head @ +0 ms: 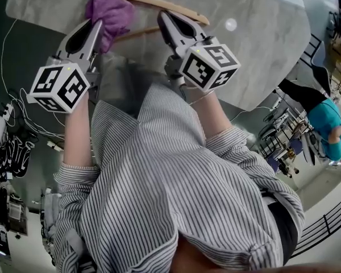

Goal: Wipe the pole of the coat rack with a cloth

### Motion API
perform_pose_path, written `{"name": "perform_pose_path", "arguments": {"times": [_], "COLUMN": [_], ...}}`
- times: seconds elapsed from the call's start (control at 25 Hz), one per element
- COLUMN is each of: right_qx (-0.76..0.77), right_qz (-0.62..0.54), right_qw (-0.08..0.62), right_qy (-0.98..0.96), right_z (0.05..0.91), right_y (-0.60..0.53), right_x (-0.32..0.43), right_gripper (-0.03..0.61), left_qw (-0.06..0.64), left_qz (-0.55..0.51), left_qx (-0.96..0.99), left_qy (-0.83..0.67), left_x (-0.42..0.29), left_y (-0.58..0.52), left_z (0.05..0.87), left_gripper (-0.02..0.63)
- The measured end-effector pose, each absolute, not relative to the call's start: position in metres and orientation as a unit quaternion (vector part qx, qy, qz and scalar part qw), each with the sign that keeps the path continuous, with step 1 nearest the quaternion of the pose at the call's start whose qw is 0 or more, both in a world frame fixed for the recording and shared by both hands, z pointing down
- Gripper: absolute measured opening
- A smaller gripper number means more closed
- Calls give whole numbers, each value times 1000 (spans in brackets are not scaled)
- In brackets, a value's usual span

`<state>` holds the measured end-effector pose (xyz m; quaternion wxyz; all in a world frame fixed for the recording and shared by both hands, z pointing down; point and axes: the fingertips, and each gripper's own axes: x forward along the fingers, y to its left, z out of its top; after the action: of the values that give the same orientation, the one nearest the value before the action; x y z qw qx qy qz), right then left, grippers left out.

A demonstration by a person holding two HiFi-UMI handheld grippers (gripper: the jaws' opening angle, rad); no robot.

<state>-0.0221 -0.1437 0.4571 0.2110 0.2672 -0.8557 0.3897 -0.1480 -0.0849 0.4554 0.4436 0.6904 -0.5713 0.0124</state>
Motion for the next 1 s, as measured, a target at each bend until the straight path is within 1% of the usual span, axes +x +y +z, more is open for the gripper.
{"name": "perform_pose_path", "arguments": {"times": [1.0], "right_qx": [206], "right_qz": [365], "right_qw": [245], "right_qy": [-874], "right_z": [454], "right_y": [-113], "right_x": [-63], "right_gripper": [14], "left_qw": [456], "left_qz": [-41], "left_qx": [628], "left_qy": [-630], "left_x": [-186], "left_y": [7], "left_z": [450], "left_gripper": [51]}}
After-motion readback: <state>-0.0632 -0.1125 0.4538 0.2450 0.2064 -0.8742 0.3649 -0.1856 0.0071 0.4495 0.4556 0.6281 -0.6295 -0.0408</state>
